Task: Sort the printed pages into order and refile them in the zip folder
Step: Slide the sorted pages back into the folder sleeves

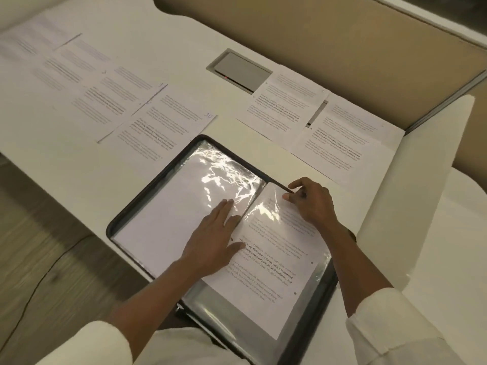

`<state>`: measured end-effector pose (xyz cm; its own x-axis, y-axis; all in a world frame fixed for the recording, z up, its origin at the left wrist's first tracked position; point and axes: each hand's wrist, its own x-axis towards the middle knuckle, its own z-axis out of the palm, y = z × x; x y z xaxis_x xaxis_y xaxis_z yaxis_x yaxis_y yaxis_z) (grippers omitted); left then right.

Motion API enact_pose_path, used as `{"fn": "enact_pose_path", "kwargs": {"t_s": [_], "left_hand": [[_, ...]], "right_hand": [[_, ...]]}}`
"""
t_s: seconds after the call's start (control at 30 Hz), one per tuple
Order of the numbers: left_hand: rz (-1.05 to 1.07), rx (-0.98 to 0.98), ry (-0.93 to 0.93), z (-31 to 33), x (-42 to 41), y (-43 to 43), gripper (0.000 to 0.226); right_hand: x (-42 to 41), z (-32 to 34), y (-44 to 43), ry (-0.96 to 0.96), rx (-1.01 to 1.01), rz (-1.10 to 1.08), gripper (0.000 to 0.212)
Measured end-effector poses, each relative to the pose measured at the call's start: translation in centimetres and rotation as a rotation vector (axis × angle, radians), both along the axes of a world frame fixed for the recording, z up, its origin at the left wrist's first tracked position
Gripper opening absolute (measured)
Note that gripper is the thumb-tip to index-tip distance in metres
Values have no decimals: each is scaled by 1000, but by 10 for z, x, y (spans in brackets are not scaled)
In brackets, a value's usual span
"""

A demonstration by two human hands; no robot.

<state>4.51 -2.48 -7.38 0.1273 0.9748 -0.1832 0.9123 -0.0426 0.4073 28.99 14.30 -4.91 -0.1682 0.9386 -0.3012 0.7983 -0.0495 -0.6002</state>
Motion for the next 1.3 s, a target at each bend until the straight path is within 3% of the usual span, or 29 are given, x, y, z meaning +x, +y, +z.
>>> {"fn": "enact_pose_path", "kwargs": {"t_s": [0.1, 0.2, 0.5, 0.63, 0.73, 0.83, 1.07, 1.3], "left_hand": [[6, 3, 12, 1, 0, -18, 76], [13, 7, 27, 4, 1, -31, 83], [52, -3, 0, 2, -9, -73, 94], [54, -23, -22, 5, -13, -91, 99], [51, -9, -28, 4, -13, -96, 101], [51, -6, -15, 3, -11, -96, 103], [36, -26, -14, 4, -12, -97, 108], [46, -16, -11, 3, -10, -97, 109]], "right_hand": [[-6, 3, -4, -32, -37, 21, 59], [-13, 2, -8, -107, -35, 58, 67], [-22, 7, -3, -110, -118, 106, 38], [-27, 15, 2, -26, -254, 70, 50], [-28, 16, 5, -74, -316, 85, 57], [-27, 14, 5, -138, -332, 73, 54], [-20, 13, -2, -10, -340, 57, 26], [-19, 18, -5, -7, -402, 48, 30]]}}
